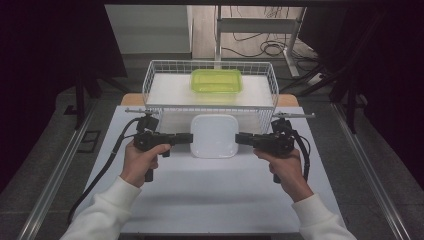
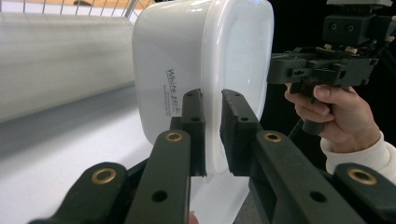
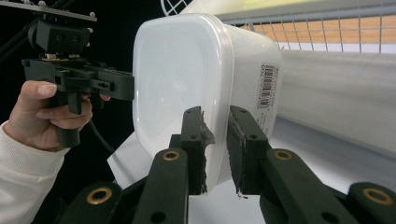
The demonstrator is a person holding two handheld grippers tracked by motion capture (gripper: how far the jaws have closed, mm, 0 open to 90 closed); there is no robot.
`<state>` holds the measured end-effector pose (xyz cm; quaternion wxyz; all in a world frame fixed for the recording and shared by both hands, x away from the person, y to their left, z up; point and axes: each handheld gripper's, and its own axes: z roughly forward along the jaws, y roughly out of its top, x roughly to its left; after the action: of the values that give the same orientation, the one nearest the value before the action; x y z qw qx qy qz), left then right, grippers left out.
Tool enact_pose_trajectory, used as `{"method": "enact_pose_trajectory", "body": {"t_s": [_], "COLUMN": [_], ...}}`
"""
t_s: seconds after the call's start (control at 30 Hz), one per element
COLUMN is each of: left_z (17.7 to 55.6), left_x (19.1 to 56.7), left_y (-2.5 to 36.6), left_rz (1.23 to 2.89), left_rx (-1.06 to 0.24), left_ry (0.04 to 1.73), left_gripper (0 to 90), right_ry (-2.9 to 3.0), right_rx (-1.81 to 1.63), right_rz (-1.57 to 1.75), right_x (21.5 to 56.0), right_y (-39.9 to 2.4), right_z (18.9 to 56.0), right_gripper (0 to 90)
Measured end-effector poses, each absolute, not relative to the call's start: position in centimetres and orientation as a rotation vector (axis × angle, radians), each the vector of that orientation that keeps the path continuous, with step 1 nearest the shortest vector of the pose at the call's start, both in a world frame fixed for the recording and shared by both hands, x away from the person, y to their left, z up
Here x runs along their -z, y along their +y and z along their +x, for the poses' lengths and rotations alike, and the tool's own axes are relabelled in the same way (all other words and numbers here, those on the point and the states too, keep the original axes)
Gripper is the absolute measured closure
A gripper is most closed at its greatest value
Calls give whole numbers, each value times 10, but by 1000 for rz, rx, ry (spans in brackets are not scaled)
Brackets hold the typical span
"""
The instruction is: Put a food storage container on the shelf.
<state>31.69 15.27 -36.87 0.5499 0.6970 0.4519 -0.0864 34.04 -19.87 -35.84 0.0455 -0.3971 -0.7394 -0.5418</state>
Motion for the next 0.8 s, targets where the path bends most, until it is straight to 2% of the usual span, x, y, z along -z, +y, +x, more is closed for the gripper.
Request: {"method": "enact_pose_trajectory", "body": {"t_s": [0.8], "left_z": [345], "left_x": [328], "left_y": [153], "left_rz": [1650], "left_rx": [154], "left_ry": [1041], "left_gripper": [813], "right_ry": [-2282], "right_rx": [1712], "right_rz": [-1204], "right_x": [320], "right_y": [-197], "right_z": [364], "right_gripper": [758]}}
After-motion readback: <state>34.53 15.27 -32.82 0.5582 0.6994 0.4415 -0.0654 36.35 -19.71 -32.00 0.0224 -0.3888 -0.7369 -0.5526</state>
